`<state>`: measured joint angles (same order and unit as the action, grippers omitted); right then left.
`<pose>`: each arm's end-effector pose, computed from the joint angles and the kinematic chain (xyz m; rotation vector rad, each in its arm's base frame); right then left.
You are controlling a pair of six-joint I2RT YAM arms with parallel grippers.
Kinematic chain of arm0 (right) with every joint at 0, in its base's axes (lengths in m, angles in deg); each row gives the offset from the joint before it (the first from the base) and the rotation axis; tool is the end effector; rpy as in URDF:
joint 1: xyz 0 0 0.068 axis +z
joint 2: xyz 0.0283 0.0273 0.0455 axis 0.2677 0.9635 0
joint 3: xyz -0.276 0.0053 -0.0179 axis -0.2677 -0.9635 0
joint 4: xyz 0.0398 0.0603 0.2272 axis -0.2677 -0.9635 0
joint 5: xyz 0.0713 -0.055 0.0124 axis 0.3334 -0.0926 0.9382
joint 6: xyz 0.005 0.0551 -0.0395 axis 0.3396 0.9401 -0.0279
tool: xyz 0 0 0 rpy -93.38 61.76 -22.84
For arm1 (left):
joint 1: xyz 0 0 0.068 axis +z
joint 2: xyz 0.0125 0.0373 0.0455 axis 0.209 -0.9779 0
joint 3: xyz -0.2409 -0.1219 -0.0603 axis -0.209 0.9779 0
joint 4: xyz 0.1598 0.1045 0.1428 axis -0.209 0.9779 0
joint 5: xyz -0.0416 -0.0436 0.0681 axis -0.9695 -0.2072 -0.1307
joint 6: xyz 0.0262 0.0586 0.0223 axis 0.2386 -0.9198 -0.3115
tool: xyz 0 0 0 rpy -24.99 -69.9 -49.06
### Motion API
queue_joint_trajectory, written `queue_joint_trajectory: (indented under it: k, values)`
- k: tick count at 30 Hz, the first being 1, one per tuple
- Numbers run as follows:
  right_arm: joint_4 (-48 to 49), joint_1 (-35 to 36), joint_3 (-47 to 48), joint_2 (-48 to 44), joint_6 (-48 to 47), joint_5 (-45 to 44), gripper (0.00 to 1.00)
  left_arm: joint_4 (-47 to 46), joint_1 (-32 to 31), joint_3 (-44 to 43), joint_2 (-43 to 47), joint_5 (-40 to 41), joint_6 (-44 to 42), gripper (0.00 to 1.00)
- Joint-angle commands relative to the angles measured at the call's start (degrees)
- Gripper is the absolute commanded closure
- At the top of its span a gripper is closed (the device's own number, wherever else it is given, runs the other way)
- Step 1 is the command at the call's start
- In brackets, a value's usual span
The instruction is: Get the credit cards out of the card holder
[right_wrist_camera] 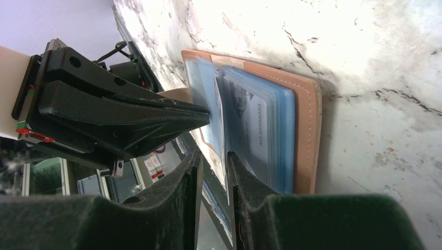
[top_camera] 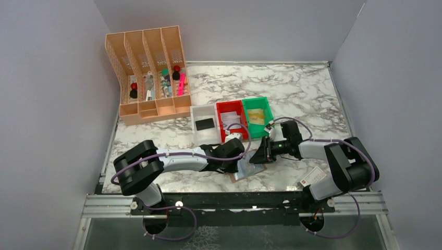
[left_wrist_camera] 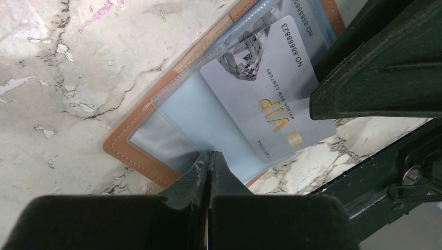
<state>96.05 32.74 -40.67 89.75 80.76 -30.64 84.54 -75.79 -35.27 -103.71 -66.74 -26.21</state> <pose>0.1975 0.1078 0.1306 -0.0813 2.5923 1.5449 0.1344 -0.2619 0.1624 0.3498 2.6408 -0.6163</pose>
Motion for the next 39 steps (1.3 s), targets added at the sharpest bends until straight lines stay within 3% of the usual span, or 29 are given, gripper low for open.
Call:
queue_joint_trajectory:
  k: [1,9,14,21,28,31,36,39]
  values:
    - [2.37,1.03,-0.41,1.23,1.05,0.31,0.71,3.85,-0.08,0.66,-1.88,-0.03,-0.88,1.0]
    - [0.58,2.62,0.01,0.64,0.58,-2.77,0.81,3.59,-0.07,1.52,-1.09,0.36,-0.38,1.0]
    - [-3.81,2.58,0.63,-0.93,-1.87,-5.65,0.98,3.61,-0.1,1.68,-0.85,0.54,-0.25,1.0]
    - [-18.29,2.52,5.27,-14.38,-4.03,-24.09,0.99,4.26,-0.07,3.57,2.89,3.4,0.77,1.0]
    - [-25.08,2.56,9.46,-22.98,-5.28,-28.57,0.99,7.47,-0.08,4.52,8.98,8.45,1.59,1.0]
    - [-25.48,2.56,10.61,-25.21,-5.72,-28.6,0.99,9.51,0.13,4.71,12.3,11.02,1.6,0.88]
    - [-25.01,2.56,12.95,-27.59,-7.09,-27.3,0.99,13.44,1.84,5.84,18.69,15.08,1.77,0.76]
    - [-24.13,2.56,14.69,-28.29,-8.01,-26.26,0.99,14.16,4.26,7.59,23.61,15.1,1.71,0.57]
